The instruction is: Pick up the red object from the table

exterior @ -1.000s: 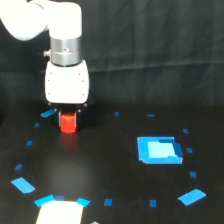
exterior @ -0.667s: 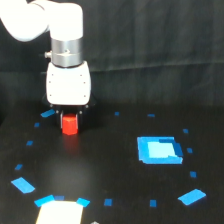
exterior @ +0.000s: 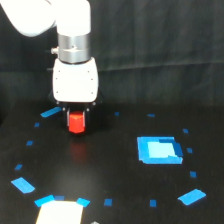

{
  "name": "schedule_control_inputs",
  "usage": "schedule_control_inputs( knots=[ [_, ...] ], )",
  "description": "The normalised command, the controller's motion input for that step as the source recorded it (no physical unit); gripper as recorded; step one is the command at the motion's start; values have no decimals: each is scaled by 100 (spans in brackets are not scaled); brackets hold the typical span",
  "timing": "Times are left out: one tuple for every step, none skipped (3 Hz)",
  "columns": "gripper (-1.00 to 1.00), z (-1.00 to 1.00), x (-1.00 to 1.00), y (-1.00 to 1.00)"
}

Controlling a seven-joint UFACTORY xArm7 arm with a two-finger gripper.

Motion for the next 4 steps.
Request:
schedule_control_inputs(
  knots=[
    [-100,100,5,100],
    [-98,100,9,90],
    [-94,100,-30,-50],
    [-100,100,-53,-67]
  ],
)
